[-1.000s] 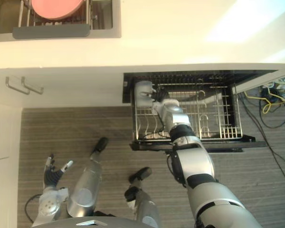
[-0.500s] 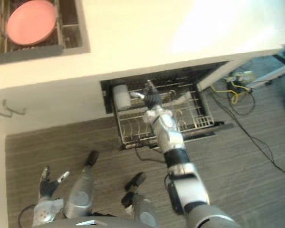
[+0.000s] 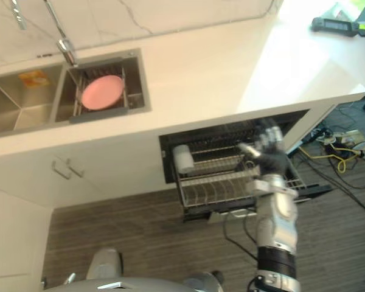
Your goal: Walk over to the sink, pick up the cup, carry it to the dishwasher, place the cup inside the dishwasher, then close the dishwasher door
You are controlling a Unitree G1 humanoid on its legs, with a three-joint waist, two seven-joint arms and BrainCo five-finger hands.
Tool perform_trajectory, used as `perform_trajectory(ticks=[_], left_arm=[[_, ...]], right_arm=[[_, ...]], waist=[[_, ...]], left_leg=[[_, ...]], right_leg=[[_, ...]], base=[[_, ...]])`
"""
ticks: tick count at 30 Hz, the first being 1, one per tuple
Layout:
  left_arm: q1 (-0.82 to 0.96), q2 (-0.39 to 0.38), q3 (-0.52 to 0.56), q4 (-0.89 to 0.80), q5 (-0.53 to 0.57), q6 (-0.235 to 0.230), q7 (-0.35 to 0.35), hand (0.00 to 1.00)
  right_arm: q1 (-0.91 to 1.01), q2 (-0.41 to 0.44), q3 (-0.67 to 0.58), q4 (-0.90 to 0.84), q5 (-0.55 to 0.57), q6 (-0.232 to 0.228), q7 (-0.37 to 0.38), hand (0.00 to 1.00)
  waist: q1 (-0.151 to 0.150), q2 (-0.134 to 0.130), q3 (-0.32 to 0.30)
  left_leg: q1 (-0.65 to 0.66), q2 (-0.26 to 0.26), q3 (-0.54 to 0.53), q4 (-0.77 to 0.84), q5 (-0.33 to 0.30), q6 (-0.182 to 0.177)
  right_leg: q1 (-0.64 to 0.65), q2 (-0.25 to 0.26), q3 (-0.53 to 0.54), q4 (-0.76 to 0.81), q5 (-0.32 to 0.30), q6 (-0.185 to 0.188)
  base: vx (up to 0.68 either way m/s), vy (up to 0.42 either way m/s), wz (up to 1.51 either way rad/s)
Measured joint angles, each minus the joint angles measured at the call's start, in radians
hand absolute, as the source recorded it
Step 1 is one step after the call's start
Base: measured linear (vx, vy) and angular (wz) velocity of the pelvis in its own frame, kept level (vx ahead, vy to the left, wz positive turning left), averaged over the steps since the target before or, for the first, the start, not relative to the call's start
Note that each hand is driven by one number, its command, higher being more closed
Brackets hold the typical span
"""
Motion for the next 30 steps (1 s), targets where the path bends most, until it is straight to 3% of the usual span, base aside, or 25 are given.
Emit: perform_trajectory(ticks=[1, 2, 3, 4, 5, 6, 7, 8, 9, 10, 11, 13, 15, 18, 21, 30], left_arm=[[0.0, 0.015, -0.005, -0.026, 0.029, 0.0, 0.002, 0.0], [-0.001, 0.027, -0.013, -0.045, 0.038, -0.001, 0.002, 0.0], [-0.023, 0.056, -0.034, -0.066, 0.051, 0.001, 0.0, 0.0], [-0.065, 0.083, -0.038, -0.062, 0.059, 0.014, -0.003, 0.0], [-0.076, 0.087, -0.037, -0.061, 0.062, 0.022, -0.004, 0.0], [-0.086, 0.093, -0.036, -0.063, 0.061, 0.034, -0.004, 0.0], [-0.091, 0.092, -0.035, -0.062, 0.06, 0.039, -0.004, 0.0], [-0.111, 0.112, -0.031, -0.06, 0.056, 0.046, -0.004, 0.0], [-0.142, 0.14, -0.03, -0.055, 0.051, 0.055, -0.004, 0.0], [-0.152, 0.153, -0.027, -0.055, 0.049, 0.057, -0.004, 0.0], [-0.16, 0.145, -0.028, -0.055, 0.05, 0.061, -0.006, 0.0], [-0.177, 0.137, -0.071, -0.052, 0.052, 0.071, -0.012, 0.0], [-0.175, 0.142, -0.078, -0.043, 0.072, 0.075, -0.021, 0.0], [-0.169, 0.152, -0.088, -0.036, 0.07, 0.078, -0.019, 0.0], [-0.17, 0.15, -0.112, -0.032, 0.071, 0.077, -0.023, 0.0], [-0.161, 0.134, -0.117, -0.027, 0.072, 0.072, -0.044, 0.0]], right_arm=[[0.008, 0.05, -0.014, -0.019, 0.0, 0.005, -0.002, 0.0], [0.012, 0.072, -0.021, -0.023, 0.0, 0.005, -0.004, 0.0], [0.012, 0.104, -0.025, -0.022, 0.0, 0.013, -0.009, 0.0], [0.012, 0.139, -0.01, -0.021, 0.0, 0.032, -0.031, 0.0], [0.013, 0.152, -0.004, -0.023, 0.001, 0.037, -0.036, 0.0], [0.019, 0.176, 0.008, -0.04, 0.006, 0.04, -0.041, 0.0], [0.03, 0.187, 0.018, -0.065, 0.008, 0.04, -0.041, 0.0], [0.056, 0.211, 0.024, -0.131, 0.01, 0.039, -0.042, 0.0], [0.081, 0.228, 0.024, -0.182, 0.017, 0.026, -0.043, 0.0], [0.096, 0.235, 0.027, -0.2, 0.018, 0.018, -0.042, 0.0], [0.101, 0.206, 0.021, -0.262, 0.018, 0.006, -0.044, 0.0], [0.14, 0.202, 0.014, -0.291, 0.043, -0.02, -0.051, 0.0], [0.162, 0.204, 0.021, -0.289, 0.054, -0.022, -0.045, 0.0], [0.158, 0.196, 0.021, -0.288, 0.058, -0.029, -0.043, 0.0], [0.159, 0.188, 0.021, -0.285, 0.054, -0.032, -0.047, 0.0], [0.197, 0.211, 0.055, -0.287, 0.034, -0.048, -0.144, 0.0]], waist=[[-0.02, -0.026, -0.016], [-0.022, -0.036, -0.024], [-0.026, -0.057, -0.028], [-0.006, -0.089, -0.014], [-0.003, -0.086, -0.015], [0.003, -0.064, -0.004], [0.003, -0.064, -0.006], [-0.012, -0.072, -0.009], [-0.039, -0.097, -0.014], [-0.061, -0.128, -0.022], [-0.084, -0.101, -0.032], [-0.111, -0.099, -0.038], [-0.103, -0.101, -0.04], [-0.097, -0.115, -0.049], [-0.1, -0.102, -0.058], [-0.113, -0.093, -0.099]], left_leg=[[-0.001, -0.039, 0.002, -0.028, -0.072, -0.054], [0.002, -0.053, 0.0, -0.056, -0.104, -0.103], [-0.004, -0.071, 0.005, -0.086, -0.147, -0.207], [-0.031, -0.111, -0.001, -0.05, -0.159, -0.173], [-0.045, -0.114, -0.011, -0.03, -0.176, -0.163], [-0.056, -0.119, -0.025, -0.014, -0.189, -0.141], [-0.055, -0.121, -0.032, -0.022, -0.187, -0.131], [-0.055, -0.13, -0.054, -0.075, -0.167, -0.101], [-0.036, -0.151, -0.062, -0.189, -0.143, -0.088], [-0.033, -0.178, -0.05, -0.183, -0.128, -0.082], [-0.037, -0.179, -0.042, -0.094, -0.13, -0.071], [-0.017, -0.211, -0.072, -0.177, -0.101, -0.078], [0.002, -0.218, -0.079, -0.228, -0.066, -0.086], [0.061, -0.2, -0.06, -0.356, 0.02, -0.104], [0.131, -0.177, -0.037, -0.482, 0.085, -0.117], [0.169, -0.166, 0.028, -0.488, 0.084, -0.117]], right_leg=[[0.003, -0.035, -0.008, -0.012, 0.036, 0.002], [0.004, -0.046, -0.019, -0.02, 0.052, 0.002], [0.003, -0.072, -0.028, -0.027, 0.088, 0.003], [-0.002, -0.1, -0.025, -0.032, 0.17, -0.029], [-0.002, -0.101, -0.02, -0.032, 0.231, -0.049], [-0.011, -0.098, 0.029, -0.014, 0.318, -0.108], [-0.029, -0.085, 0.088, 0.023, 0.278, -0.148], [-0.053, -0.008, 0.212, 0.096, 0.084, -0.197], [-0.065, 0.112, 0.32, 0.099, -0.095, -0.179], [-0.069, 0.149, 0.364, 0.082, -0.18, -0.181], [-0.038, 0.239, 0.429, 0.017, -0.272, -0.134], [-0.026, 0.25, 0.524, -0.006, -0.258, -0.121], [-0.018, 0.27, 0.531, -0.035, -0.254, -0.127], [0.004, 0.293, 0.533, -0.106, -0.208, -0.059], [0.006, 0.317, 0.551, -0.112, -0.199, -0.061], [0.004, 0.322, 0.61, -0.124, -0.188, -0.059]], base=[[0.05, 0.536, 0.52], [0.02, 0.605, 0.81], [-0.05, 0.583, 0.66], [-0.12, 0.651, 0.62], [-0.18, 0.598, 0.43], [-0.16, 0.449, 0.32], [-0.09, 0.319, 0.58], [-0.02, 0.128, 1.01], [0.02, 0.061, 1.23], [0.15, 0.032, 1.27], [0.21, 0.107, 1.2], [0.11, 0.095, 0.84], [-0.01, -0.021, 0.11], [0.01, -0.086, -0.12], [-0.02, -0.089, -0.24], [-0.05, -0.006, -0.2]])
